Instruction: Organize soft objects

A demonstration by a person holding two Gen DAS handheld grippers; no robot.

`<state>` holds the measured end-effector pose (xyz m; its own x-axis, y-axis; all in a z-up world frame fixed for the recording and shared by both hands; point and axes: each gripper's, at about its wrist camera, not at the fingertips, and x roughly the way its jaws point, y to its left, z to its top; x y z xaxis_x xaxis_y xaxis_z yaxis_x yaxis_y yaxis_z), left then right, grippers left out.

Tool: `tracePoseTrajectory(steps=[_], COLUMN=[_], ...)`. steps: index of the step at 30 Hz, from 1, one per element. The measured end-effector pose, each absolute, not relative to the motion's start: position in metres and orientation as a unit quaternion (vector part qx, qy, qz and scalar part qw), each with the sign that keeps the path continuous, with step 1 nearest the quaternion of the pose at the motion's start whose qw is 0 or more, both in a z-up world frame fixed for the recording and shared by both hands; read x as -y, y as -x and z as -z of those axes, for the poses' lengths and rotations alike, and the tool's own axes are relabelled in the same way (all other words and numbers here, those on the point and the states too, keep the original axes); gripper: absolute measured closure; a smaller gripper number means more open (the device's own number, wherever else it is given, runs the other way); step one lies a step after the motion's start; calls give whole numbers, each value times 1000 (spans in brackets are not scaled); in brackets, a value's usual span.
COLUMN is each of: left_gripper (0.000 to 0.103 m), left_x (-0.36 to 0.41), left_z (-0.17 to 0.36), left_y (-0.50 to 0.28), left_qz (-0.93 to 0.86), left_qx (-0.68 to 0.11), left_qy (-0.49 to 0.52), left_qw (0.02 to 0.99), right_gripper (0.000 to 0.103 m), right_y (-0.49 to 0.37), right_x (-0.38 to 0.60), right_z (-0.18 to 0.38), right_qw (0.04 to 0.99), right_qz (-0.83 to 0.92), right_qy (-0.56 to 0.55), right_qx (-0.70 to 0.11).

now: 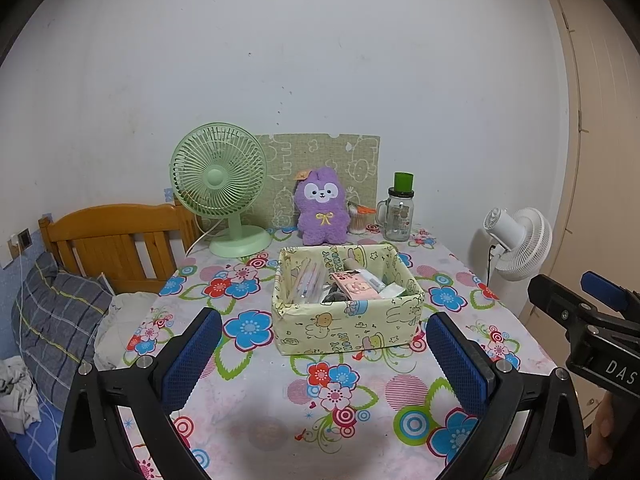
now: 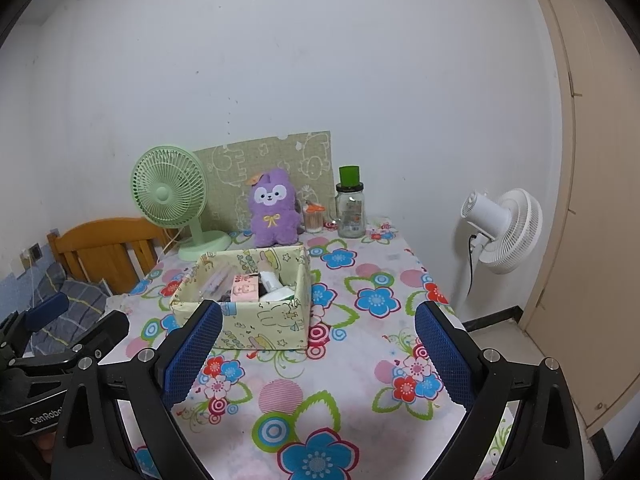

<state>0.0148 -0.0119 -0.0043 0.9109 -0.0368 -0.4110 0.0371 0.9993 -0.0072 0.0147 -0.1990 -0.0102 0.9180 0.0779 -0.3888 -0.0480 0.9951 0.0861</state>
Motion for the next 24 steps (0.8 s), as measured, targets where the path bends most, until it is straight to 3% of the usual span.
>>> tracePoseTrajectory(steps=[24], left_gripper=[0], left_x=[12], left_z=[7], left_y=[-16], left_qz=[16], left_qx=[-212], left_qy=[0], left_qw=[977], right_gripper=[4], right_y=[-15], right_x=[198], right_z=[10], right_qw=[979], right_qz=[-31], right_qy=[-38], right_qx=[-199])
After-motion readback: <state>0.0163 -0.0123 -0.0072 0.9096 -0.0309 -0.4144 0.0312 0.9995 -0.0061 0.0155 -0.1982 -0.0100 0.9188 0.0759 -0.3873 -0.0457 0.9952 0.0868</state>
